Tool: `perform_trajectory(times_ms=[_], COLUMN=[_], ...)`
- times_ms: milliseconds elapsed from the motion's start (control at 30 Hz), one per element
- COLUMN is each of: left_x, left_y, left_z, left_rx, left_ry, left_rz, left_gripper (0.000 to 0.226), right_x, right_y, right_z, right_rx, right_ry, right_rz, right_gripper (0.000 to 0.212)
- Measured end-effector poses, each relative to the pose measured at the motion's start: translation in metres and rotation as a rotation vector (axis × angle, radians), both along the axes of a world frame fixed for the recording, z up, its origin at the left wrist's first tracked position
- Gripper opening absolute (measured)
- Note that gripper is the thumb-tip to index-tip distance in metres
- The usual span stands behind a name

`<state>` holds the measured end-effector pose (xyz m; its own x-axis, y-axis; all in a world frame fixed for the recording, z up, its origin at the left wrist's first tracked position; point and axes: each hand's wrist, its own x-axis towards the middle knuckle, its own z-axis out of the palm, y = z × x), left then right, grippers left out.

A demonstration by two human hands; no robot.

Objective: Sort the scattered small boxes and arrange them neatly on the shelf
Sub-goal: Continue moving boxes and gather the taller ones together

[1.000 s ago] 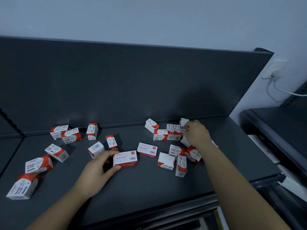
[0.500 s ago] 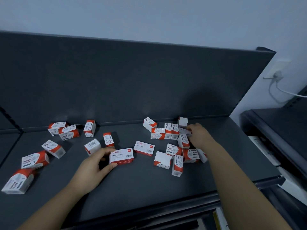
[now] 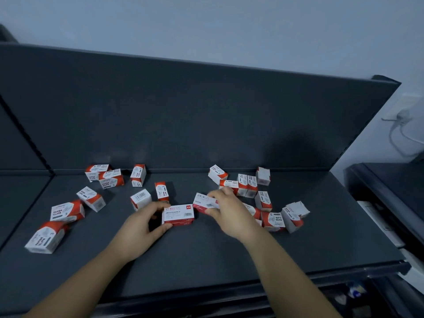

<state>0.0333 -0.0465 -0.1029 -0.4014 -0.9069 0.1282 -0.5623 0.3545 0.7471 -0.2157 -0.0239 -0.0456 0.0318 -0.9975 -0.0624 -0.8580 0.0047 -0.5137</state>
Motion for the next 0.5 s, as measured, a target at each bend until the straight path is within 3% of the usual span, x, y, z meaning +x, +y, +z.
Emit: perform_trajectory(times_ms=[500], left_x=[0.0], left_y=[0.0], left_z=[0.002], left_rx=[0.016], left_ry=[0.053], left_rz=[-0.013], left_gripper=[0.039], right_x=[-0.003], right_y=[0.0], right_z=[-0.015], right_rx=[-0.003], right_ry=[0.056], right_rz=[-0.038], right_gripper=[0.052])
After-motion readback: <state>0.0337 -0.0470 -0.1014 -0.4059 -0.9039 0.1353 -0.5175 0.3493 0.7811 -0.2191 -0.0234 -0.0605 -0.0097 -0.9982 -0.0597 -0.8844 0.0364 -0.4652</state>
